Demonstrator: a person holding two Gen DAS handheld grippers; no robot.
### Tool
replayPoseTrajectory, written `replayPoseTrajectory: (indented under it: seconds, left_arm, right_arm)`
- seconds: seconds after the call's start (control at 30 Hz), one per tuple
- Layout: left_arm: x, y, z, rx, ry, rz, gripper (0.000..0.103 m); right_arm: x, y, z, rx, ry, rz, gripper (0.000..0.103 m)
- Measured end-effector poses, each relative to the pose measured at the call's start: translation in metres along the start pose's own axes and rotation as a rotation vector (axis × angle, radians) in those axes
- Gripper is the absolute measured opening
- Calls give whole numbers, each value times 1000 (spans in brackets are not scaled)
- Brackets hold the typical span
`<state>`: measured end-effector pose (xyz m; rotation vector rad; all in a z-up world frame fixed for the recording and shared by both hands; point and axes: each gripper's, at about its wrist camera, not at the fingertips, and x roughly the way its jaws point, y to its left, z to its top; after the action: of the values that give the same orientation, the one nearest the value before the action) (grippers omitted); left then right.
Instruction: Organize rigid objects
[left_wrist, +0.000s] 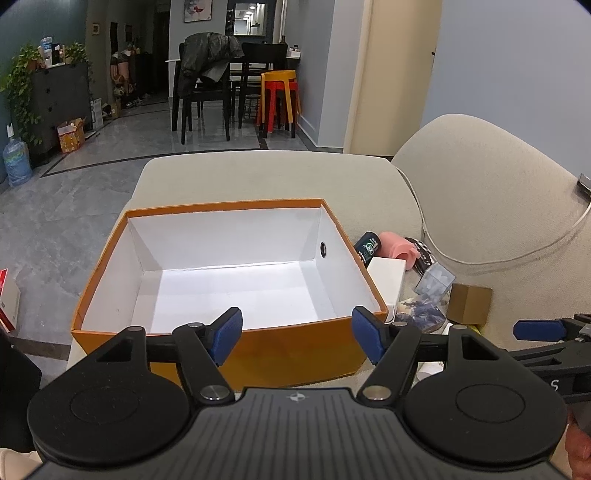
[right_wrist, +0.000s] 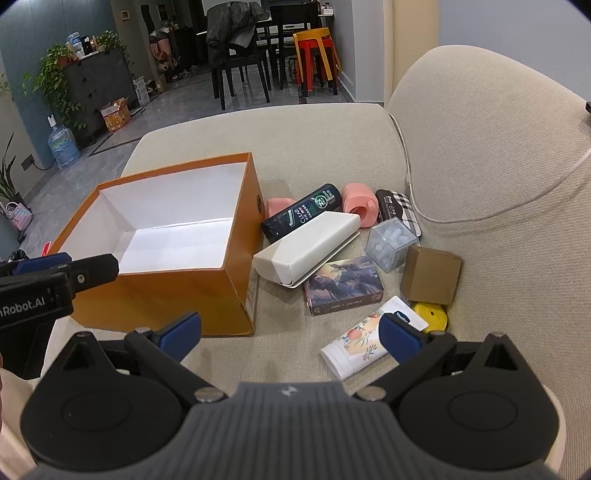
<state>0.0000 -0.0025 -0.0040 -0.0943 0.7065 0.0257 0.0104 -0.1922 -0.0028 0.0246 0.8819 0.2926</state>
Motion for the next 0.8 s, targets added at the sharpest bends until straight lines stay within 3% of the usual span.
replayPoseTrajectory:
  seconds: [0.8]
  left_arm:
    - [3, 5, -6, 3, 18, 9, 82]
  right_arm:
    - [7, -5, -2, 16, 16, 6, 100]
